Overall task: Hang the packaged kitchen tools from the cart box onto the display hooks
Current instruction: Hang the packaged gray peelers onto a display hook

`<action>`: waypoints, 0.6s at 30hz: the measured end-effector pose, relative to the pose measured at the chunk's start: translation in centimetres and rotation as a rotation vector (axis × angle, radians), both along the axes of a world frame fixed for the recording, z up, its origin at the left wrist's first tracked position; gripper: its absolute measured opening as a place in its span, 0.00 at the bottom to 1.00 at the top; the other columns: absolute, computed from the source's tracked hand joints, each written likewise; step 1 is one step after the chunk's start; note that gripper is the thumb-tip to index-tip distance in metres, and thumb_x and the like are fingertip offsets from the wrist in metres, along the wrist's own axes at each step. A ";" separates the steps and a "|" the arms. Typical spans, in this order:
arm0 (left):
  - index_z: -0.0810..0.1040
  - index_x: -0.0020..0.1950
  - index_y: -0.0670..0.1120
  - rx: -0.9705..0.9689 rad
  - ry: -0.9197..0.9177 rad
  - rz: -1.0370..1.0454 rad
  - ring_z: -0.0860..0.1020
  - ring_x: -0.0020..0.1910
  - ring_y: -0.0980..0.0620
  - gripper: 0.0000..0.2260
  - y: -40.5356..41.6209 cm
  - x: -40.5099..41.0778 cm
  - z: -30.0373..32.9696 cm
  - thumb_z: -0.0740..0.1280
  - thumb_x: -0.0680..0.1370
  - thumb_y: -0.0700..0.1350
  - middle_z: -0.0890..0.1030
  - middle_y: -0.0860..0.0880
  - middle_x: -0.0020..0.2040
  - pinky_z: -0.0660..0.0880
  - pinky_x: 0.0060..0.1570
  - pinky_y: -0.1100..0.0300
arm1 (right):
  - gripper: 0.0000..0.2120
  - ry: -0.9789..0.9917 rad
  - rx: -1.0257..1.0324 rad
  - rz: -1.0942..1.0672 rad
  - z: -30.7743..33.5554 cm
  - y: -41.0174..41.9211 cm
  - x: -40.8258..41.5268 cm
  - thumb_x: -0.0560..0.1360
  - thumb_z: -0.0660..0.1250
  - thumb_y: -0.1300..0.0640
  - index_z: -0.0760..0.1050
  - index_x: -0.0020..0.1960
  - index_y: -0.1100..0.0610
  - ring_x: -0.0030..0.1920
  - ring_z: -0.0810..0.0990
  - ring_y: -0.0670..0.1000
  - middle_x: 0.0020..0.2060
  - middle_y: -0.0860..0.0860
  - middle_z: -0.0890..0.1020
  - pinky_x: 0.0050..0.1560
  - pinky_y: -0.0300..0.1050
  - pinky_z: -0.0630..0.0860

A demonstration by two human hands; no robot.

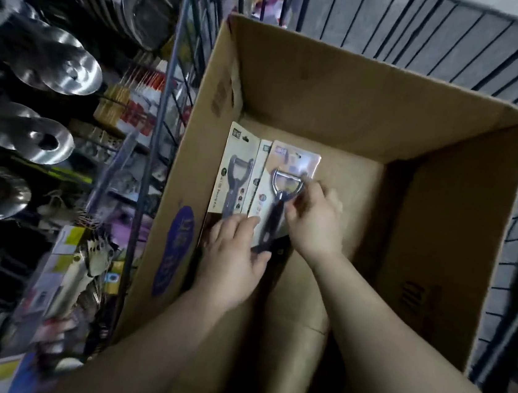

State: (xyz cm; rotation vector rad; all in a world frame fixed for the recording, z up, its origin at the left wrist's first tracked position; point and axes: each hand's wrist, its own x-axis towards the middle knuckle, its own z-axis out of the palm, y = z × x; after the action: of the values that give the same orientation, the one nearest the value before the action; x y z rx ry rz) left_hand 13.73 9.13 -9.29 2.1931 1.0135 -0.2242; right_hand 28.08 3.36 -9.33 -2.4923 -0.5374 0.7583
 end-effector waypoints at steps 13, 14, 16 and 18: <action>0.61 0.79 0.47 -0.230 -0.019 0.266 0.65 0.75 0.44 0.31 2.9 7.7 -4.3 0.69 0.79 0.46 0.66 0.45 0.77 0.62 0.73 0.53 | 0.35 0.238 0.144 -0.246 -5.6 -1.6 -0.9 0.73 0.72 0.61 0.62 0.76 0.54 0.70 0.69 0.50 0.68 0.53 0.72 0.68 0.37 0.64; 0.61 0.79 0.47 -0.253 -0.025 0.301 0.66 0.75 0.44 0.32 2.9 8.0 -4.5 0.70 0.78 0.46 0.66 0.44 0.76 0.63 0.74 0.52 | 0.36 0.263 0.195 -0.292 -5.7 -1.5 -0.9 0.72 0.72 0.60 0.62 0.76 0.54 0.70 0.70 0.51 0.68 0.53 0.73 0.71 0.42 0.66; 0.61 0.79 0.47 -0.272 -0.034 0.328 0.67 0.74 0.44 0.33 2.5 8.2 -4.9 0.70 0.77 0.47 0.68 0.45 0.75 0.65 0.73 0.50 | 0.36 0.301 0.229 -0.376 -6.1 -1.4 -0.9 0.70 0.73 0.54 0.63 0.75 0.53 0.66 0.75 0.51 0.66 0.52 0.76 0.69 0.49 0.71; 0.62 0.79 0.47 -0.296 -0.038 0.348 0.70 0.71 0.46 0.33 2.0 8.1 -5.1 0.71 0.77 0.47 0.70 0.45 0.74 0.67 0.71 0.50 | 0.31 0.347 0.220 -0.450 -6.1 -1.3 -0.7 0.70 0.73 0.54 0.67 0.70 0.55 0.61 0.79 0.52 0.61 0.52 0.80 0.65 0.51 0.75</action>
State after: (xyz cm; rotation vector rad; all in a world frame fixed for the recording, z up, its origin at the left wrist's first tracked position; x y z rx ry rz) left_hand 21.80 11.13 -14.41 1.7202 1.2351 -0.1589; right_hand 27.35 2.04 -15.46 -2.0999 0.0625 0.8661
